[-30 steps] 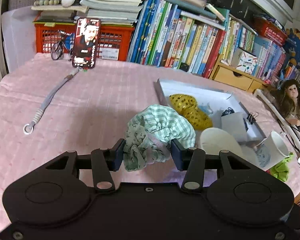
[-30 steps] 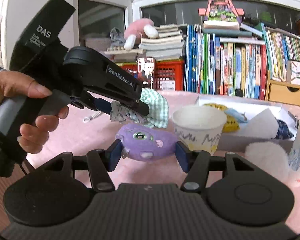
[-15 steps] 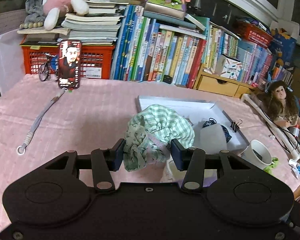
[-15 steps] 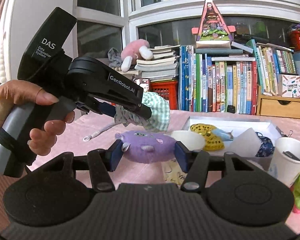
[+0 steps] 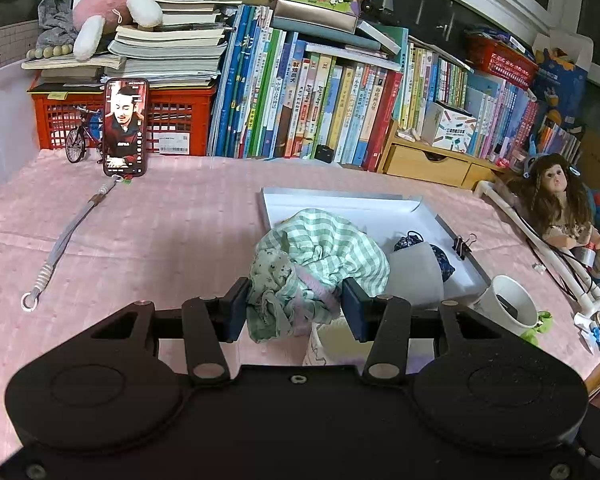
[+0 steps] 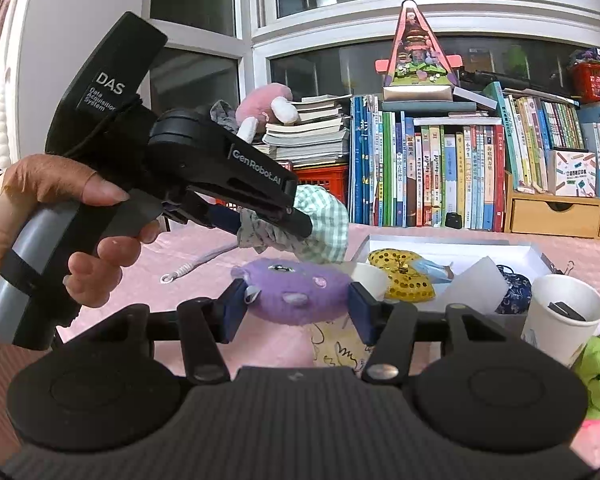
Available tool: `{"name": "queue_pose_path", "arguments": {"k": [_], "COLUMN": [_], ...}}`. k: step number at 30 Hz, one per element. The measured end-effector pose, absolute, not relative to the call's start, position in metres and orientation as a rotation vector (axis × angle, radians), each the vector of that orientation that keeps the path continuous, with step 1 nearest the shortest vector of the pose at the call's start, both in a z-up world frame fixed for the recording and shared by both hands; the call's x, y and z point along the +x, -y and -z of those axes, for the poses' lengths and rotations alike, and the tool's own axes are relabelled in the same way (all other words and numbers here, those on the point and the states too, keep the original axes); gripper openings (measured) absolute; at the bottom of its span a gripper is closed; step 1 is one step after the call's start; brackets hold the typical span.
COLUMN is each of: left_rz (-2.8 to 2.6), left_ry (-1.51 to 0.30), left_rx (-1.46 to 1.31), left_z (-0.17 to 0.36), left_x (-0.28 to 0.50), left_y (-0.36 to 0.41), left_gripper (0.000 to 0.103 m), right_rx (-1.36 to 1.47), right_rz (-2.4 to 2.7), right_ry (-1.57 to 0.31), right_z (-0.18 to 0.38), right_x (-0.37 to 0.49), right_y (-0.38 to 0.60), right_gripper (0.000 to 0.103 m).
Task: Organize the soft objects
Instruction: 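Lift the cloth with the left tool while the right tool lifts the plush, then carry the cloth over the tray with the left tool while the right tool carries the plush there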
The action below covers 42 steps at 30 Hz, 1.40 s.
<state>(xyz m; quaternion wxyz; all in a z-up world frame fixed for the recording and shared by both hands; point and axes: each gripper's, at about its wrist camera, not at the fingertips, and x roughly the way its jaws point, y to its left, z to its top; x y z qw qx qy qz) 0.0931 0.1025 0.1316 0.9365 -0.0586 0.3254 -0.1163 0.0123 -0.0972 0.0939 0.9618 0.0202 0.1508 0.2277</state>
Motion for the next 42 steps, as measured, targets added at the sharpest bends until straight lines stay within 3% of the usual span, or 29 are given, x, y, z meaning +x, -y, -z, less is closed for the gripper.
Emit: {"name": "queue_pose_path", "arguments": {"k": [16, 25, 42], "left_rz": [0.264, 0.290, 0.201], "left_ry": [-0.648, -0.687, -0.908], "left_rx": [-0.093, -0.086, -0.044], "left_z": [-0.144, -0.159, -0.115], "left_x": [0.103, 0.147, 0.290], "left_y": [-0.083, -0.048, 0.051], "left_gripper": [0.046, 0.046, 0.046], "right_rx": [0.061, 0.022, 0.072], "right_rz": [-0.406, -0.250, -0.107], "right_ry": [-0.249, -0.232, -0.565], "right_z": [-0.111, -0.136, -0.126], "right_x": [0.010, 0.056, 0.227], "right_y": [0.121, 0.173, 0.257], "right_gripper": [0.058, 0.058, 0.058]}}
